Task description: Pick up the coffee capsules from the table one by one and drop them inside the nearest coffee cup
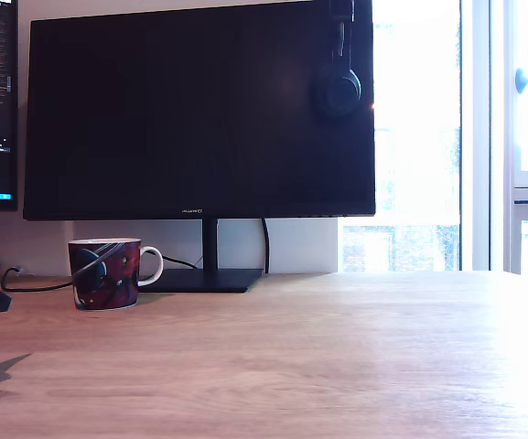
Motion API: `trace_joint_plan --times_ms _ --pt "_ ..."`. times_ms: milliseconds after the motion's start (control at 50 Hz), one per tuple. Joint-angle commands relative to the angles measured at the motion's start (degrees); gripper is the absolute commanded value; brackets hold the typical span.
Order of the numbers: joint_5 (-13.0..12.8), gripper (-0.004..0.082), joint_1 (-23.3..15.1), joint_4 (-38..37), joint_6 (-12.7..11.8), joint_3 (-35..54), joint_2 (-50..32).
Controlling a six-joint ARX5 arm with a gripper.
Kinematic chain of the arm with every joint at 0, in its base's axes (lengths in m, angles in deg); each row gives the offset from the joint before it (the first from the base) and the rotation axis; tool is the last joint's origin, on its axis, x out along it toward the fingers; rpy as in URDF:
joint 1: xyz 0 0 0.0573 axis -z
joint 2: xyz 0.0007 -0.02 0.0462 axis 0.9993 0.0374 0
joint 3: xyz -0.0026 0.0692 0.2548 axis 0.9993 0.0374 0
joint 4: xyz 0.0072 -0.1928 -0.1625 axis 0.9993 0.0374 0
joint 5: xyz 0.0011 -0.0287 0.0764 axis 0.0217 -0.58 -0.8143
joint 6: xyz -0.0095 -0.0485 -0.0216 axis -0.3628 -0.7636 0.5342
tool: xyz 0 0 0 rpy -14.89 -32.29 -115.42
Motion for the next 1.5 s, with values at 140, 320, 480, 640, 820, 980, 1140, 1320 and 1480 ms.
trace_joint_plan --times_ms 140,320,480,640,820,980,1140,1320,1480 --pt "-0.44 0.0478 -0.39 0.79 -0.52 0.5 -0.28" --pt "-0.44 0.0478 -0.39 0.77 -0.52 0.5 -0.28" --pt "-0.46 0.0478 -0.39 0.68 -0.55 0.5 -0.28" --pt "-0.46 0.0478 -0.42 0.46 -1.29 0.5 -0.28" --pt "-0.92 0.0478 -0.9 0.33 -3.82 0.5 -0.28" --pt "-1.31 0.0478 -2.84 0.33 -5.31 0.5 -0.28" --pt "-2.8 0.0477 -5.11 0.46 -6.78 0.5 -0.28" --pt "-3.08 0.0453 -8.11 0.42 -7.08 0.52 -0.31" --pt "-3.87 0.0078 -9.64 0.42 -7.65 0.52 -0.31"
